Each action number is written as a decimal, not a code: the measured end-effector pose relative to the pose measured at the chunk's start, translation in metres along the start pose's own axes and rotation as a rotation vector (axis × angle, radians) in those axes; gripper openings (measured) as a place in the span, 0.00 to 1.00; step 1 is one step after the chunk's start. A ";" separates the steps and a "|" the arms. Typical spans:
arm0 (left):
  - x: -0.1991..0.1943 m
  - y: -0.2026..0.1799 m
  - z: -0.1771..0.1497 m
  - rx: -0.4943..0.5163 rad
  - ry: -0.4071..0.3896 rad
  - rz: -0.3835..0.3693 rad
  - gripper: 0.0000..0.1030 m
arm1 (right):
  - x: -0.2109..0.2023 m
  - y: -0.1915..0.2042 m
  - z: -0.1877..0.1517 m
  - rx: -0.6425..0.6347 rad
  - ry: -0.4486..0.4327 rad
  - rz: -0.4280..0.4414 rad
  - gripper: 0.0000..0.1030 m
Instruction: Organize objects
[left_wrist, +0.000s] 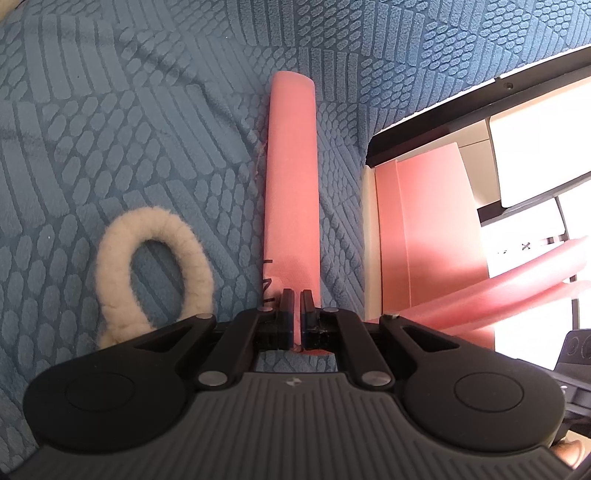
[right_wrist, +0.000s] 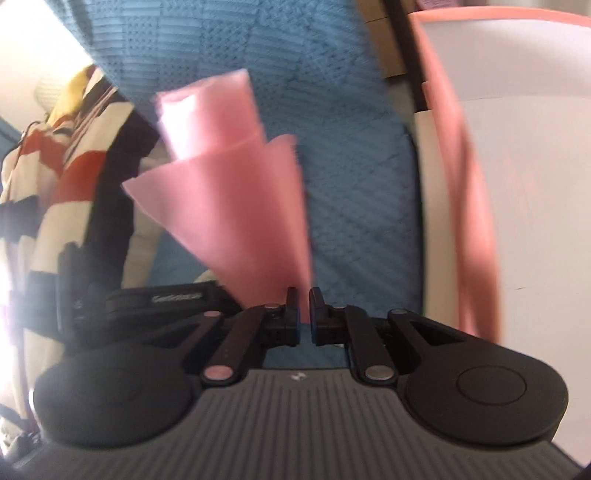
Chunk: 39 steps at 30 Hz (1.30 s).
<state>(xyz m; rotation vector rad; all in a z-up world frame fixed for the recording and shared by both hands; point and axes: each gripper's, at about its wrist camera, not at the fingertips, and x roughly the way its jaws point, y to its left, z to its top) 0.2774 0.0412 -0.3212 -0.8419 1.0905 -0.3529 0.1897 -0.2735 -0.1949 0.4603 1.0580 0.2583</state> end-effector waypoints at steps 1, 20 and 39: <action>0.000 0.000 0.000 0.001 -0.001 0.001 0.06 | 0.000 0.000 0.000 0.001 -0.007 0.017 0.10; -0.007 0.010 0.006 -0.074 -0.016 -0.005 0.06 | 0.060 0.036 0.003 -0.113 -0.077 -0.079 0.34; -0.038 0.000 0.019 -0.001 -0.113 0.037 0.07 | 0.087 0.039 -0.008 -0.241 -0.102 -0.123 0.32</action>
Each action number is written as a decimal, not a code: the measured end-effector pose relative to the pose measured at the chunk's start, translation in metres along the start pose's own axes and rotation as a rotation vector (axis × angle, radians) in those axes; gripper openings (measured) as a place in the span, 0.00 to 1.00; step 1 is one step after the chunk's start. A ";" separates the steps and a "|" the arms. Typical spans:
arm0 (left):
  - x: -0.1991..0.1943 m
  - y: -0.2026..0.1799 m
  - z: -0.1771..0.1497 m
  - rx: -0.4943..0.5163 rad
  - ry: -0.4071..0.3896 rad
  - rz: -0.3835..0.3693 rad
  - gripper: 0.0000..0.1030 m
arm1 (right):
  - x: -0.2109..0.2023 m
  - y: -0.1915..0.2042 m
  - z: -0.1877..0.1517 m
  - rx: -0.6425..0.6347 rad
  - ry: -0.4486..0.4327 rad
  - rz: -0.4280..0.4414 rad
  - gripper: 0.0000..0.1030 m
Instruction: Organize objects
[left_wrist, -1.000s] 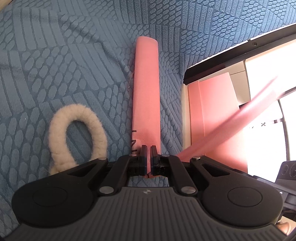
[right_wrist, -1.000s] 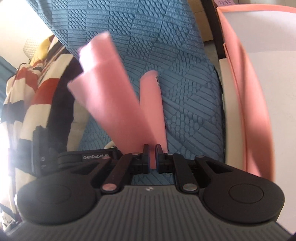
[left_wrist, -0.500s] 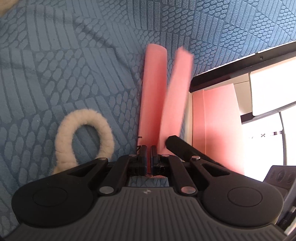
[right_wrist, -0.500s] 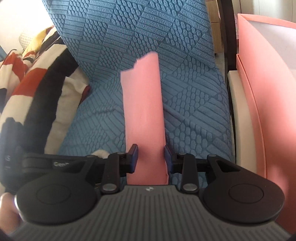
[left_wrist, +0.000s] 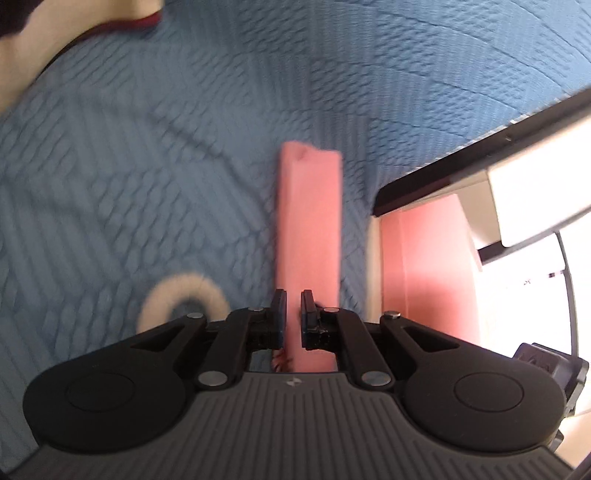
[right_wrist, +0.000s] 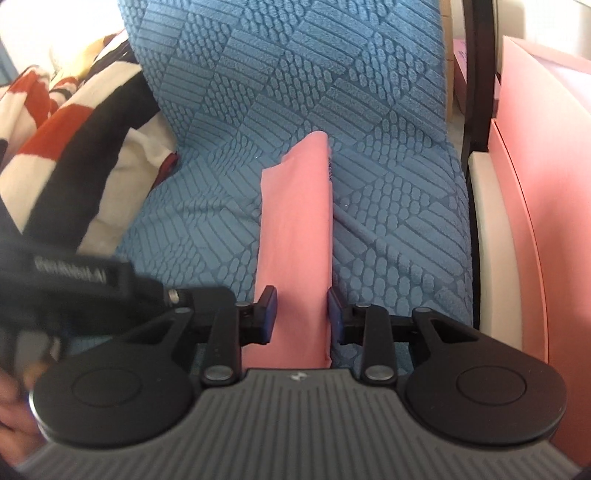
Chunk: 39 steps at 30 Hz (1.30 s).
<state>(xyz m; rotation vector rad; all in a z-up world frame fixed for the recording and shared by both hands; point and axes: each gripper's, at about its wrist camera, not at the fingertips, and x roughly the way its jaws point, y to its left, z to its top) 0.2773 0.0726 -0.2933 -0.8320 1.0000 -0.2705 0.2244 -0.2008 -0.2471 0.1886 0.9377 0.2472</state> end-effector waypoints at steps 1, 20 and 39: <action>0.002 -0.003 0.000 0.024 -0.003 -0.004 0.07 | 0.000 0.000 0.000 -0.002 0.001 -0.001 0.32; 0.038 -0.018 0.018 0.139 0.091 0.041 0.06 | -0.007 -0.012 -0.005 0.166 0.057 0.006 0.32; 0.047 -0.018 0.021 0.095 0.075 0.035 0.06 | -0.026 -0.040 -0.057 0.836 0.059 0.177 0.55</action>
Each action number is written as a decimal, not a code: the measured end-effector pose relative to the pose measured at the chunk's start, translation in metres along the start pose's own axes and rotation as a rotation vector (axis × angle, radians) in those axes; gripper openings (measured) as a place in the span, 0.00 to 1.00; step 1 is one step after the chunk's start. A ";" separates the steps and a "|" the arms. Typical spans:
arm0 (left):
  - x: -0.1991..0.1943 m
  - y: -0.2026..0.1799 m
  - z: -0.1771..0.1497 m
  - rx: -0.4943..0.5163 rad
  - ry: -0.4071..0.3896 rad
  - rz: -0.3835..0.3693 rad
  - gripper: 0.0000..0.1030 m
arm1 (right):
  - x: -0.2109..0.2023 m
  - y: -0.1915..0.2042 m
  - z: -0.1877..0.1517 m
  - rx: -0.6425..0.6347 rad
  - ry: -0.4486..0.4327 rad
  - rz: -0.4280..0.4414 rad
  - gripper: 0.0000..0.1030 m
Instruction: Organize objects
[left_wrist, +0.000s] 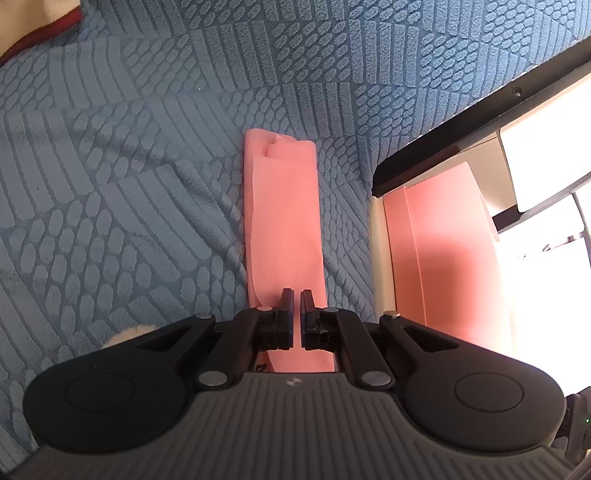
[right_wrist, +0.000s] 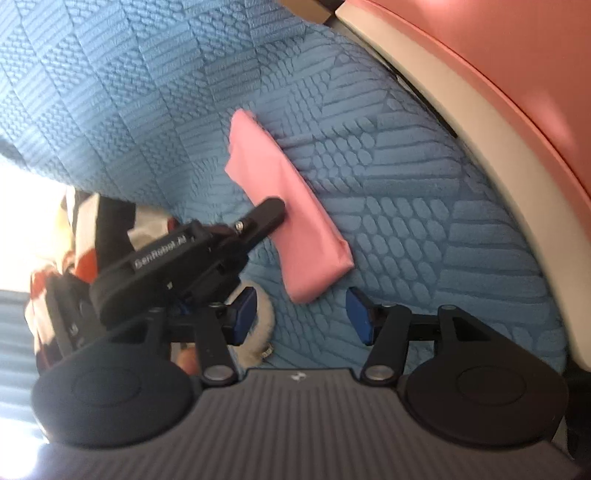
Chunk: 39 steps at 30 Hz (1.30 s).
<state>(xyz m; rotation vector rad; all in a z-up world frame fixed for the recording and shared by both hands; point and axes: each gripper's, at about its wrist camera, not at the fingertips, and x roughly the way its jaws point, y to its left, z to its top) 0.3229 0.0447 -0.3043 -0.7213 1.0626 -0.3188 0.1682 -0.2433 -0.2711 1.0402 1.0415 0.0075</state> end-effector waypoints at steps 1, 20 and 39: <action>0.000 0.001 0.000 -0.008 -0.006 0.000 0.06 | 0.001 0.000 0.000 0.006 -0.017 -0.003 0.55; 0.015 0.018 0.026 -0.129 -0.038 -0.036 0.06 | -0.001 0.013 0.000 -0.009 -0.241 0.219 0.56; 0.012 0.023 0.033 -0.151 -0.036 -0.045 0.06 | 0.024 0.015 0.002 -0.004 -0.143 0.086 0.34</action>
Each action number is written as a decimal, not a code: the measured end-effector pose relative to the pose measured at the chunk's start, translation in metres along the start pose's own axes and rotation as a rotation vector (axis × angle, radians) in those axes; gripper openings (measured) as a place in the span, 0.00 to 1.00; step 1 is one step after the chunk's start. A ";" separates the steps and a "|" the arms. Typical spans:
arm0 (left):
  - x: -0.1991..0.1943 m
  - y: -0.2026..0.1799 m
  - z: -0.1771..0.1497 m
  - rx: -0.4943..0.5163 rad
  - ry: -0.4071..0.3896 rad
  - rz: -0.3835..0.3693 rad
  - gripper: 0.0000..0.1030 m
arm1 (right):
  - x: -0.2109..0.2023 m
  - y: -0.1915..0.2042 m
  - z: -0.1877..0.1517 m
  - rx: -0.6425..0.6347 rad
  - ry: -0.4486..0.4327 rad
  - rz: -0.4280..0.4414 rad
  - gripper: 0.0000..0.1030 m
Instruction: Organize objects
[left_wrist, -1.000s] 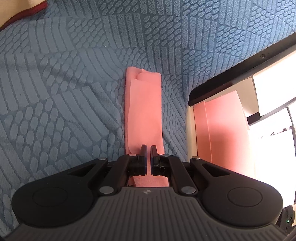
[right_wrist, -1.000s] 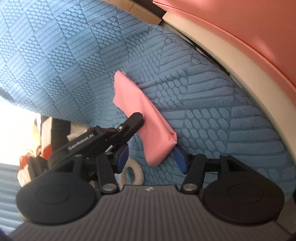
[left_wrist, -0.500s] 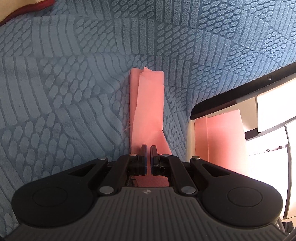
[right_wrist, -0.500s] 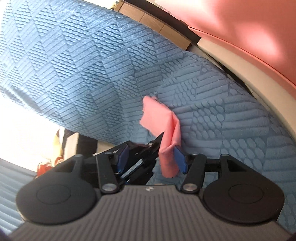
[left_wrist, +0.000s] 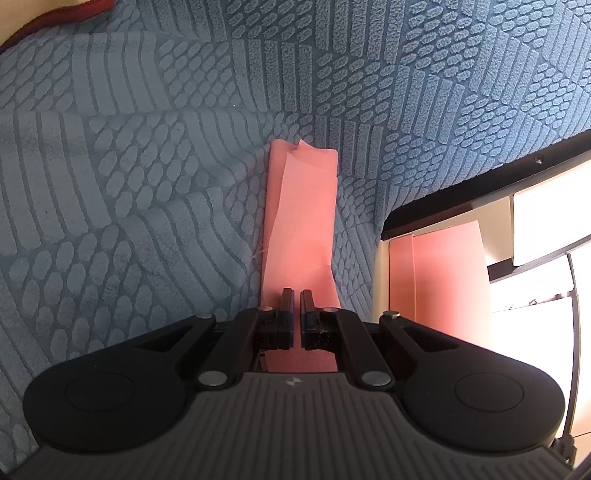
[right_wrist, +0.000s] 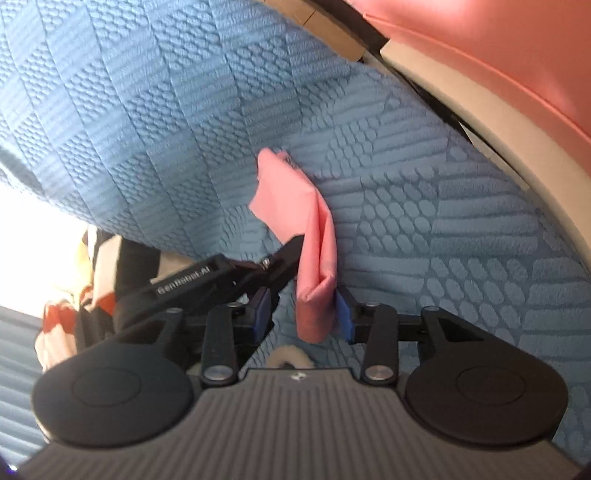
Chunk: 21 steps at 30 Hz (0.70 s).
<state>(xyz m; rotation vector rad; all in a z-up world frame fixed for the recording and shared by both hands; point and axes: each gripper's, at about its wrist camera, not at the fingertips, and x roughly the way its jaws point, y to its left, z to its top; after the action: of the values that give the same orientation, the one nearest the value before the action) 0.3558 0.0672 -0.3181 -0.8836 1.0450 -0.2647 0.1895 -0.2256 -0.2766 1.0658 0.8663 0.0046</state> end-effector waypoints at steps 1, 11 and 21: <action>0.000 0.000 0.000 0.000 -0.001 0.000 0.06 | 0.000 -0.002 0.000 0.010 -0.005 -0.006 0.32; -0.012 -0.015 0.000 0.063 -0.017 -0.002 0.06 | -0.002 0.010 0.002 -0.075 -0.020 -0.075 0.21; -0.079 -0.055 -0.036 0.341 -0.129 0.041 0.07 | -0.058 0.029 0.010 -0.153 -0.003 -0.076 0.19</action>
<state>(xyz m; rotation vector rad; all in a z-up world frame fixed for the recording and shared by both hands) 0.2968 0.0589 -0.2342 -0.5629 0.8649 -0.3356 0.1677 -0.2415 -0.2165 0.8893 0.8886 0.0056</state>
